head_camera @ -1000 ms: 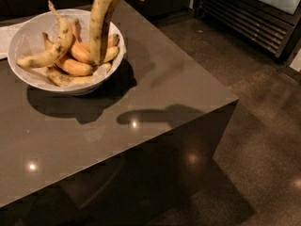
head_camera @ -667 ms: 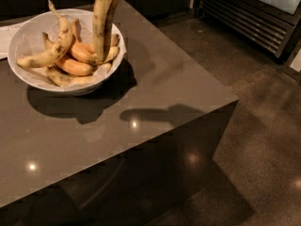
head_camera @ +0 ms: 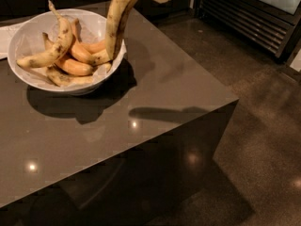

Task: Pick banana from white bowl

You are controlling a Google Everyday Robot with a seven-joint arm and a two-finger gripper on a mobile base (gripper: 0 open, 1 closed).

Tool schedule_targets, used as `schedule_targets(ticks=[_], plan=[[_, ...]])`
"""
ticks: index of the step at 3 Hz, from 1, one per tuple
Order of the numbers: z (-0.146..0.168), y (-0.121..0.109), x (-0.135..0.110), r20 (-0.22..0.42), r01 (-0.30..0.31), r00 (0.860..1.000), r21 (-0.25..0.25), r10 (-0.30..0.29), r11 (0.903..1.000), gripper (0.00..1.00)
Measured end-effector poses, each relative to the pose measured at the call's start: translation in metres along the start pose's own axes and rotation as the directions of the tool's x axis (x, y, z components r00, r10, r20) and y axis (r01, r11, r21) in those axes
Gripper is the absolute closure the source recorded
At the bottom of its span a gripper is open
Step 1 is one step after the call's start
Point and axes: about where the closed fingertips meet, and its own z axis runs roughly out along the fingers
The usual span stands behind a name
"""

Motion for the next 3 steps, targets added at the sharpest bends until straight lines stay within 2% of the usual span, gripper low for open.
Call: schedule_targets(ticks=[1, 2, 3], plan=[[0.0091, 0.0114, 0.0133, 0.015, -0.058, 0.998, -0.024, 0.058, 0.9981, 1.0], [0.0091, 0.0114, 0.0133, 0.015, -0.058, 0.998, -0.024, 0.058, 0.9981, 1.0], [0.0118, 0.0207, 0.0225, -0.013, -0.076, 0.997, -0.018, 0.076, 0.9969, 1.0]])
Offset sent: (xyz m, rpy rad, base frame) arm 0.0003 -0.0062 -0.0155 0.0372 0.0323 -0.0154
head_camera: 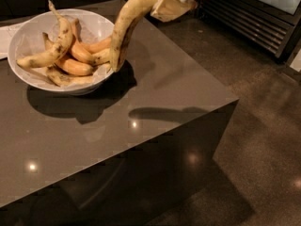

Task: Pick banana from white bowl

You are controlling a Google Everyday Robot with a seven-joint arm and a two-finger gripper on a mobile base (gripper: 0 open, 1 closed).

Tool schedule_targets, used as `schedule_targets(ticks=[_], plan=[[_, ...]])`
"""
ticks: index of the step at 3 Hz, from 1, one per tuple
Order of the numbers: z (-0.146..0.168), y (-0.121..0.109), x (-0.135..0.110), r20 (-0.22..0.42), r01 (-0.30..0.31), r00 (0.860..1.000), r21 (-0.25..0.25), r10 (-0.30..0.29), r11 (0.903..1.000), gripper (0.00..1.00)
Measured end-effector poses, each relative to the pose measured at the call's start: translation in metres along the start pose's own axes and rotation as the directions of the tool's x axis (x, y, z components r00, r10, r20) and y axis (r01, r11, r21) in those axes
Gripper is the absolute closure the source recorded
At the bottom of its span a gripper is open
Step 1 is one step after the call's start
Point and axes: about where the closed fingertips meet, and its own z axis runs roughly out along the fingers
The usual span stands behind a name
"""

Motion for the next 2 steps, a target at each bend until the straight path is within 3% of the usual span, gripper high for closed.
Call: schedule_targets(ticks=[1, 2], plan=[[0.0091, 0.012, 0.0242, -0.044, -0.059, 0.997, -0.013, 0.058, 0.9982, 1.0], [0.0091, 0.012, 0.0242, -0.044, -0.059, 0.997, -0.013, 0.058, 0.9982, 1.0]])
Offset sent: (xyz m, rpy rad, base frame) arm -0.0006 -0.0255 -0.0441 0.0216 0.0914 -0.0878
